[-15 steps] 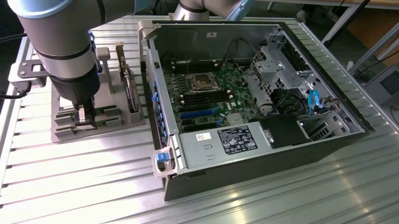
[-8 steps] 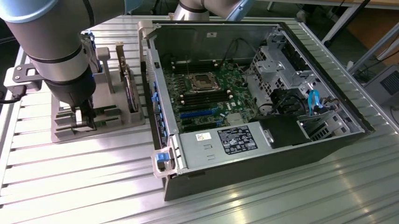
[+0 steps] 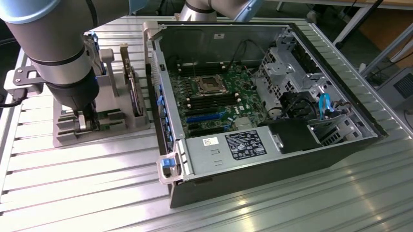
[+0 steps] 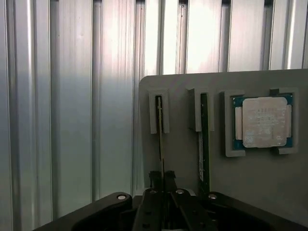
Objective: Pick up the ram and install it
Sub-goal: 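Pick up the ram and move it above insertion slot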
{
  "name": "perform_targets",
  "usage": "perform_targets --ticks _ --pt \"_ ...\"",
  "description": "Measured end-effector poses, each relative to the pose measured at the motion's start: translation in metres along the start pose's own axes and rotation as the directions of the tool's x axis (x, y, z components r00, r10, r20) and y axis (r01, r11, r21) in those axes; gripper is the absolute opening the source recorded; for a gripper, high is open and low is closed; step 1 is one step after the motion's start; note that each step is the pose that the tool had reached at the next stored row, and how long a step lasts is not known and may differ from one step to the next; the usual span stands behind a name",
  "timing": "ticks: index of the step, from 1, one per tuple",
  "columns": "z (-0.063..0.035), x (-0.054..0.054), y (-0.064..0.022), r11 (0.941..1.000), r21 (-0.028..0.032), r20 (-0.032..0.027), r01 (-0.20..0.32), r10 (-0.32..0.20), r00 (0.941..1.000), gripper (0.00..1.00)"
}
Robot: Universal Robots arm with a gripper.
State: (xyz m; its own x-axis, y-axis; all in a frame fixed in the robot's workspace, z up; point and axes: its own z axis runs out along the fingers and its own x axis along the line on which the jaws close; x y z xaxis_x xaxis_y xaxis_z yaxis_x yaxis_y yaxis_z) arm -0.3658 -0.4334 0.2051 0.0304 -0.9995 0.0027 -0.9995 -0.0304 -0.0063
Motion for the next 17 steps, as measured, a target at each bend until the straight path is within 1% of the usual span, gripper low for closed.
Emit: perform_targets --ticks 4,9,12,17 --pt "-0.0001 0.000 0.0000 1.0000 0.0001 0.0001 0.000 0.000 1.0000 0.13" --pt "-0.0195 0.000 -0.0001 1.0000 -0.0001 -0.0001 0.000 0.000 1.0000 0.13" --pt "-0.0275 0.000 -0.0002 1.0000 0.0000 -0.0003 0.000 0.000 1.0000 0.13" --pt "-0.0456 0.000 -0.0003 1.0000 0.0001 -0.0006 0.000 0.000 1.0000 0.13"
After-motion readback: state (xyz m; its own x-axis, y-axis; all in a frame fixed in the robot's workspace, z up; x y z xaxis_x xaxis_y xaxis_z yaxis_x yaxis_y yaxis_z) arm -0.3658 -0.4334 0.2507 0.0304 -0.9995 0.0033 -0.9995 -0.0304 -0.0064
